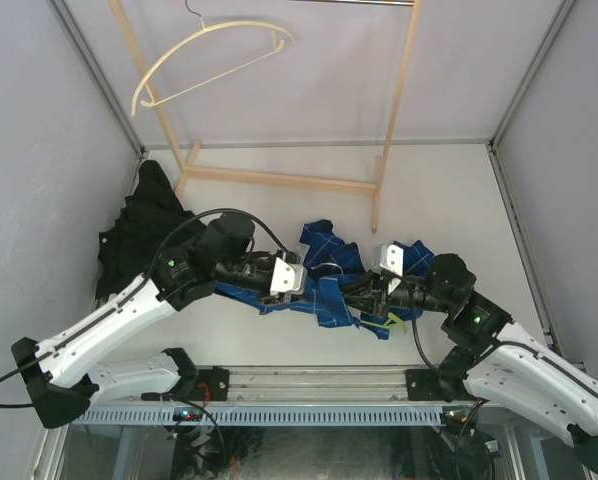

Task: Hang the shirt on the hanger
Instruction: Hang the shirt on the hanger.

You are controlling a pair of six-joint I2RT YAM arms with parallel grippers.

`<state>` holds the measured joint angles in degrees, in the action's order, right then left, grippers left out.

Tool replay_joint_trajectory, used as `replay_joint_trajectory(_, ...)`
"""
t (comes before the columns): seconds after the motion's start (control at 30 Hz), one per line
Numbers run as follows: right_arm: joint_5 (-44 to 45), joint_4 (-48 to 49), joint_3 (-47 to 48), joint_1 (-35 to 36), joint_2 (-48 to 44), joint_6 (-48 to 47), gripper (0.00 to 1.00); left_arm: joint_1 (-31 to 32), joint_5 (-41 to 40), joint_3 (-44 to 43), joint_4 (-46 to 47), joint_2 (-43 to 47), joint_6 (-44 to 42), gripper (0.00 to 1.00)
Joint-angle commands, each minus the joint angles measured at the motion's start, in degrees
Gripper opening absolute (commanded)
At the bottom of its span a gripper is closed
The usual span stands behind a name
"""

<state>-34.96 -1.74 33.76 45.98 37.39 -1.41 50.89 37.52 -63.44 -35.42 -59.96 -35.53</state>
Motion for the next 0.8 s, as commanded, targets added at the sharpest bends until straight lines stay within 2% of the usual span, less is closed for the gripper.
replay_joint_trajectory(0.0, 0.5, 0.8, 5.1, 0.6, -2.3, -6.3, 0.0, 0.7, 2.0, -4.8, -5.1, -1.4, -1.3, 0.46)
replay_joint_trajectory(0.2, 0.0, -2.7, 7.1, 0.6, -2.3, -9.1, 0.0, 0.7, 4.8, -8.0, -11.2, -5.1, -0.2, 0.39)
replay_joint_trajectory(0.47, -0.5, -5.2, 8.0, 0.9, -2.1, -9.0, 0.0, -0.9, 7.9, -6.4, -9.4, -4.7, -0.2, 0.27)
replay_joint_trajectory(0.6, 0.5, -5.4, 7.9, 1.0, -2.6, -8.8, 0.0, -1.9, 9.3, -5.8, -8.3, -4.3, -0.2, 0.18)
replay_joint_trajectory(0.73, 1.4, -4.7, 7.9, 1.0, -1.9, -8.1, 0.0, -2.3, 7.0, -5.2, -7.2, -3.5, 0.0, 0.02)
replay_joint_trajectory(0.77, 2.0, -4.5, 7.9, 1.0, -1.6, -7.6, 0.01, -2.3, 6.1, -5.1, -7.0, -3.1, 0.0, 0.01)
